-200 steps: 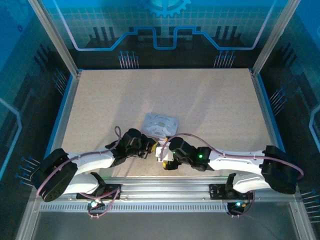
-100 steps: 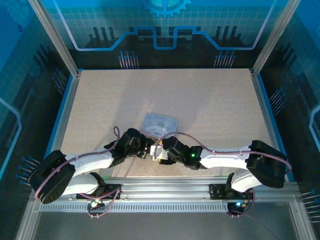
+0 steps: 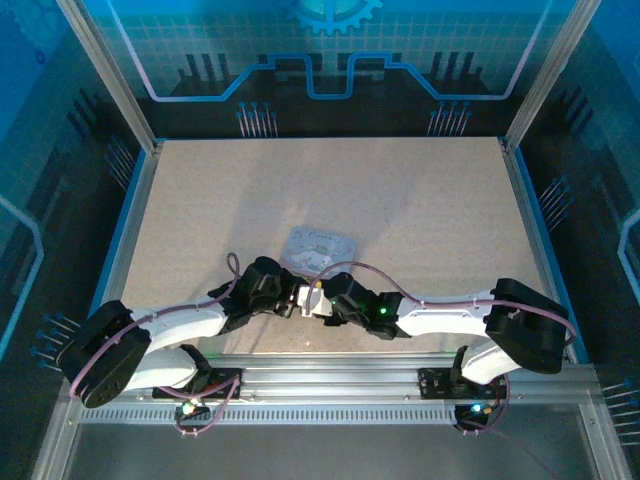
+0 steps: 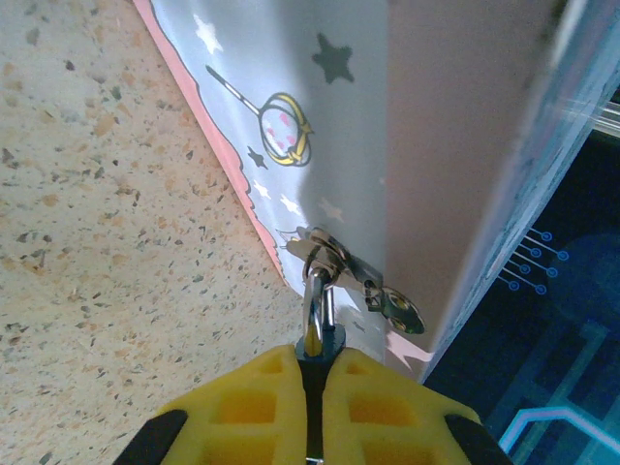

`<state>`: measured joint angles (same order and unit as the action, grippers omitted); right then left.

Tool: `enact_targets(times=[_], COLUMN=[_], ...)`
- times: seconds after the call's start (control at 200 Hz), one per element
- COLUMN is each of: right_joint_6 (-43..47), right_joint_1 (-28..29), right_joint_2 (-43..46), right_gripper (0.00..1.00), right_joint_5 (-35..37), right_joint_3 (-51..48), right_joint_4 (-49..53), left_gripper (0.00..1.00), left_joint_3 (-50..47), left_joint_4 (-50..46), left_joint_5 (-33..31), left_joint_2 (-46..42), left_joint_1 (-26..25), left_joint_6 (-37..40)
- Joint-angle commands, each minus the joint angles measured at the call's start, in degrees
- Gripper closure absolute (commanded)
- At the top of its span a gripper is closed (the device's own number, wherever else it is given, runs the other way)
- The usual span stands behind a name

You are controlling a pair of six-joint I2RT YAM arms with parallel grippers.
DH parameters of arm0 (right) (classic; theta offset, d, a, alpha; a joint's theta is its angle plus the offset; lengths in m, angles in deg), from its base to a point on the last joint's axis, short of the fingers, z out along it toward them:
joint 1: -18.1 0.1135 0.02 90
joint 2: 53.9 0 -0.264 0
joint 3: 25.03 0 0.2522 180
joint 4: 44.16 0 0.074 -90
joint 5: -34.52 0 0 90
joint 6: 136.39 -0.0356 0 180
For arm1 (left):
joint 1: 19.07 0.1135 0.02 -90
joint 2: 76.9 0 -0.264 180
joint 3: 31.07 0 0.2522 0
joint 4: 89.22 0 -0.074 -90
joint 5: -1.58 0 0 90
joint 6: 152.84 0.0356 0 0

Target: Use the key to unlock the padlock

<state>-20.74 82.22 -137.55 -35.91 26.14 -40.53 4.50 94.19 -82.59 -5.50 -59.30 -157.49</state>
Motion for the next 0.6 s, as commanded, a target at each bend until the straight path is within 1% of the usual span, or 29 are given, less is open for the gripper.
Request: enact_targets(times=[0.0, 0.095, 0.17, 0.225, 0.365, 0.41, 0.465, 0.595], right_joint_6=[-0.91, -1.21, -1.38, -1.48, -1.48, -1.56, -1.79, -2.53], right_joint_1=[0.57, 0.53, 0.57, 0.57, 0.55, 0.58, 0.58, 0.57], right_joint_2=[-0.89, -1.24, -1.57, -1.84, -2.71, -2.91, -3.09, -3.43], right_gripper=[0.64, 0.72, 0.73, 0.75, 0.75, 0.79, 0.8, 0.89], right_joint_5=[0.94, 1.26, 1.59, 1.92, 3.13, 3.6, 4.02, 3.88], right_joint_3=[0.95, 0.96, 1.02, 1.09, 1.35, 1.35, 1.27, 1.35], right_joint_4=[-2.39, -2.65, -2.71, -2.9, -2.97, -3.18, -3.69, -4.51], left_gripper=[1.0, 1.0, 1.0, 1.0, 1.0, 1.0, 1.0, 1.0], left_joint_3=[0.16, 0.16, 0.22, 0.34, 0.32, 0.34, 0.34, 0.38], left_joint_4=[0.5, 0.76, 0.89, 0.9, 0.9, 0.85, 0.87, 0.97], left_joint_5=[1.12, 1.21, 1.29, 1.37, 1.38, 1.45, 1.47, 1.56], left_joint_2=[-1.35, -1.26, -1.13, -1.05, -1.12, -1.15, -1.17, -1.04], left_joint_1=[0.43, 0.45, 0.42, 0.48, 0.48, 0.53, 0.52, 0.57], left_joint_6=[-1.24, -1.48, -1.51, -1.47, -1.58, -1.54, -1.54, -1.6])
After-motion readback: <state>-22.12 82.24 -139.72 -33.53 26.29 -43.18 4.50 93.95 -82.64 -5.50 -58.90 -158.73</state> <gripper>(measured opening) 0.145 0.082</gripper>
